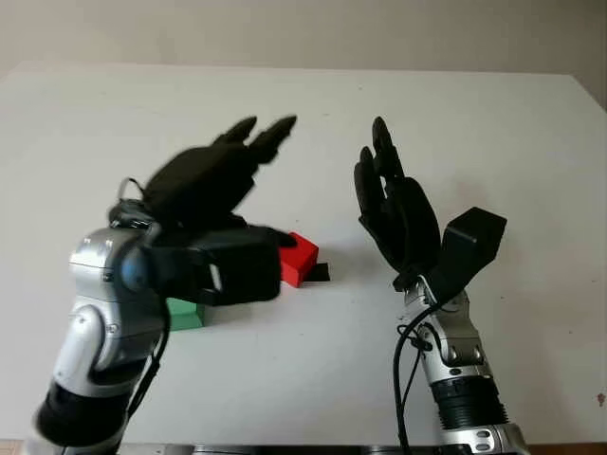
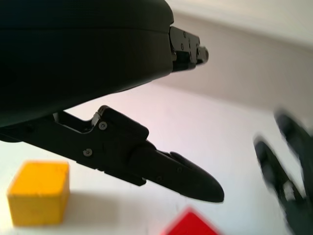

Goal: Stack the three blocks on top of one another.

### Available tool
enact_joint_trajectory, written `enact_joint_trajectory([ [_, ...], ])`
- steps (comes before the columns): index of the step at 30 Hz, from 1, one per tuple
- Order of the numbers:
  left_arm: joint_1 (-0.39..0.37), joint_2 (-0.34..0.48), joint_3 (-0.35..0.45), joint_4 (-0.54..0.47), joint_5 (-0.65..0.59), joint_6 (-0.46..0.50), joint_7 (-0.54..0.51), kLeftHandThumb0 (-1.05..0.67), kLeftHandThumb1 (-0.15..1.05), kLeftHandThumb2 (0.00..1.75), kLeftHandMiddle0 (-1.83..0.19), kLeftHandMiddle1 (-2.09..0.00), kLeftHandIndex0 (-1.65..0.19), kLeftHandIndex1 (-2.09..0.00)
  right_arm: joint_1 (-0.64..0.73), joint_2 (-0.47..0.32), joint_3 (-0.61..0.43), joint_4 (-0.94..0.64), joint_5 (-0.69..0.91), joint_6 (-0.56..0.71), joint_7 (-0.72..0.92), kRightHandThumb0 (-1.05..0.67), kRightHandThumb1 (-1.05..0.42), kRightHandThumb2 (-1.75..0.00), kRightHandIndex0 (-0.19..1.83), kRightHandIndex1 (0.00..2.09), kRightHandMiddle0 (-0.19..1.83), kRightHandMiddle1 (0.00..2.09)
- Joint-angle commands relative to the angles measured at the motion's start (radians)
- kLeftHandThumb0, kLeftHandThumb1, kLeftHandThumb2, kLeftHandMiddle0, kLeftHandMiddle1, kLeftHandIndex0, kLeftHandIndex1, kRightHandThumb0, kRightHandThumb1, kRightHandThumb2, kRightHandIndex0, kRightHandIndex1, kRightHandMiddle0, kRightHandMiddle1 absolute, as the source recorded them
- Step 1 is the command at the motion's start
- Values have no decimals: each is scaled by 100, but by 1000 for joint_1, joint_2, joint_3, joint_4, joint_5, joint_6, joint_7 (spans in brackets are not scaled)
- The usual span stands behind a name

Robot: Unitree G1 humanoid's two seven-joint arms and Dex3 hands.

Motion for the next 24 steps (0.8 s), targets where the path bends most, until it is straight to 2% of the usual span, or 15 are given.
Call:
enact_joint_trajectory([
  [1, -27, 29, 60, -9, -43, 13, 29, -63, 97, 5, -22, -9, -24, -15, -9, -8, -5, 3, 5, 0, 6, -71, -105, -50, -19, 0, -19, 0],
  [4, -69, 136, 149, 50, -99, 20, 41, -63, 96, 5, -25, -9, -28, -16, -14, -12, -9, 11, 7, -6, 13, -72, -105, -49, -19, 0, -19, 0],
  [6, -89, 215, 162, 90, -100, 24, 34, -67, 93, 4, -27, -9, -31, -16, -16, -14, -11, 9, 7, 0, 16, -72, -105, -48, -19, 0, -19, 0],
  [9, -101, 293, 170, 133, -129, 20, 25, -71, 92, 4, -30, -9, -34, -16, -18, -16, -11, 11, 2, -3, 17, -72, -105, -48, -19, 0, -19, 0],
  [14, -124, 456, 133, 205, -140, 59, -77, -77, 93, 6, -25, -5, -31, -11, -21, -16, -13, 13, 2, -4, 20, -72, -105, -49, -19, 0, -19, 0],
  [17, -119, 476, 111, 225, -150, 74, -78, -78, 93, 5, -18, -3, -28, -8, -24, -15, -16, 22, 4, -18, 26, -72, -105, -50, -19, 0, -19, 0],
  [20, -88, 507, 65, 263, -130, 25, -53, -82, 95, 7, -14, -2, -27, -7, -28, -13, -19, 21, 9, -12, 26, -71, -105, -49, -19, 0, -19, 0],
  [24, -62, 476, 37, 312, -181, 3, -38, -78, 92, 4, -8, -2, -25, -5, -33, -21, -17, 23, 0, -15, 26, -72, -105, -50, -19, 0, -19, 0],
])
